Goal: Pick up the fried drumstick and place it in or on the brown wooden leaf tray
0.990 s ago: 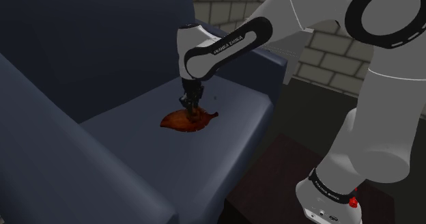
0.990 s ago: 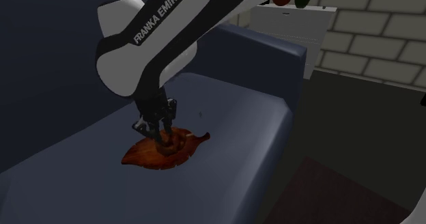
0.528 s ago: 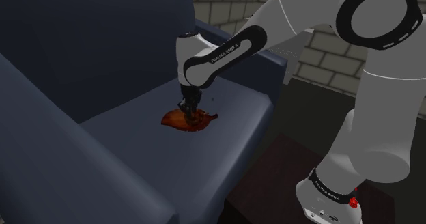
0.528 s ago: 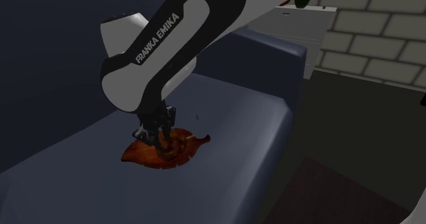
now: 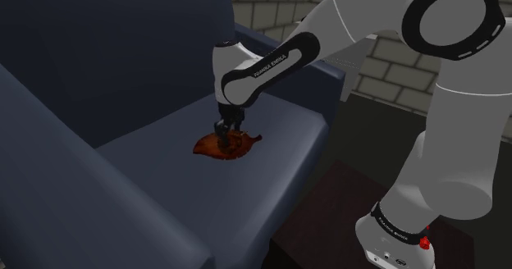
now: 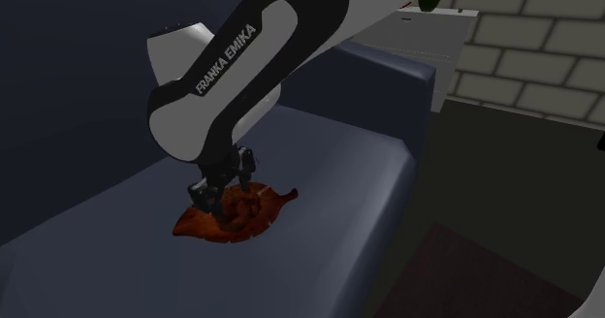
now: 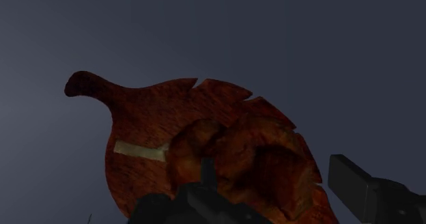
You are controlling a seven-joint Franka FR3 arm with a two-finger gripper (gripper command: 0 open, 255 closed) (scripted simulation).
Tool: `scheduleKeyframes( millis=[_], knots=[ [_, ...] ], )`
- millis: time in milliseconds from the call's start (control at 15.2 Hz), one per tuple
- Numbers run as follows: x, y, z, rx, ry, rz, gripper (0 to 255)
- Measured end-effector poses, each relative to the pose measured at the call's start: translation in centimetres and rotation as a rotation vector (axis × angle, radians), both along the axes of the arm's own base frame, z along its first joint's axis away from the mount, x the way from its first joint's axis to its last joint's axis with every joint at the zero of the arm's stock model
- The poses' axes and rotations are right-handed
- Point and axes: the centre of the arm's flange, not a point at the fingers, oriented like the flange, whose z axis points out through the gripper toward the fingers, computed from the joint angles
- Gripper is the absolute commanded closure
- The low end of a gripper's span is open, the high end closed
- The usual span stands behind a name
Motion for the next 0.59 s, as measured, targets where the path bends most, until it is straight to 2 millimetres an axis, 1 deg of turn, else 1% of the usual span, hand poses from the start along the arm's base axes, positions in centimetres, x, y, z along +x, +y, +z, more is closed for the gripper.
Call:
scheduleKeyframes(
  millis=[264, 330, 462, 528, 594],
  knots=[
    [-0.1, -0.1, -0.1, -0.002, 0.003, -0.002, 0],
    [-0.2, -0.1, 0.5, -0.002, 0.004, -0.002, 0],
    [0.1, 0.2, 2.6, -0.001, 0.003, -0.002, 0],
    [0.0, 0.1, 4.0, -0.001, 0.002, -0.002, 0],
    [0.0, 0.2, 4.5, -0.001, 0.002, -0.002, 0]
  ],
)
